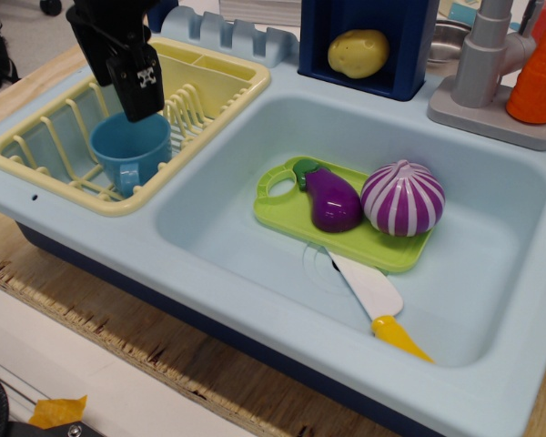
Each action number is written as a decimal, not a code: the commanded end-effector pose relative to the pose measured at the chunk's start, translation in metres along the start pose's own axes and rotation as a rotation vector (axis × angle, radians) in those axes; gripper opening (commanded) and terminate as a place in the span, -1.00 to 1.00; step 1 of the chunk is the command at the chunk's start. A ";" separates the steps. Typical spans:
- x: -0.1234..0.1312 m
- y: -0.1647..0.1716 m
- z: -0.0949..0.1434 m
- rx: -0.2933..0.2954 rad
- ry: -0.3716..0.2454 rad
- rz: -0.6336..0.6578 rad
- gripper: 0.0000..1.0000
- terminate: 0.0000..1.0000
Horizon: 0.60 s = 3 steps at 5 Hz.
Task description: Put cup from counter or drying rack into sink
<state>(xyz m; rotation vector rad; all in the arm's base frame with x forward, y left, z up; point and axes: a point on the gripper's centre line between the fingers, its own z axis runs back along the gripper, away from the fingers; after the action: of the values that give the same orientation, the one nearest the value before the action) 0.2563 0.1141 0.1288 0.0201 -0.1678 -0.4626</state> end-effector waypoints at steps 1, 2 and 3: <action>0.001 0.005 -0.015 -0.030 0.004 -0.032 1.00 -1.00; 0.004 0.011 -0.025 -0.037 0.011 -0.044 1.00 -1.00; 0.007 0.014 -0.034 -0.053 0.015 -0.038 1.00 -1.00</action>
<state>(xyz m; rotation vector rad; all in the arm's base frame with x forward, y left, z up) 0.2706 0.1185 0.0852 -0.0558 -0.1024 -0.4944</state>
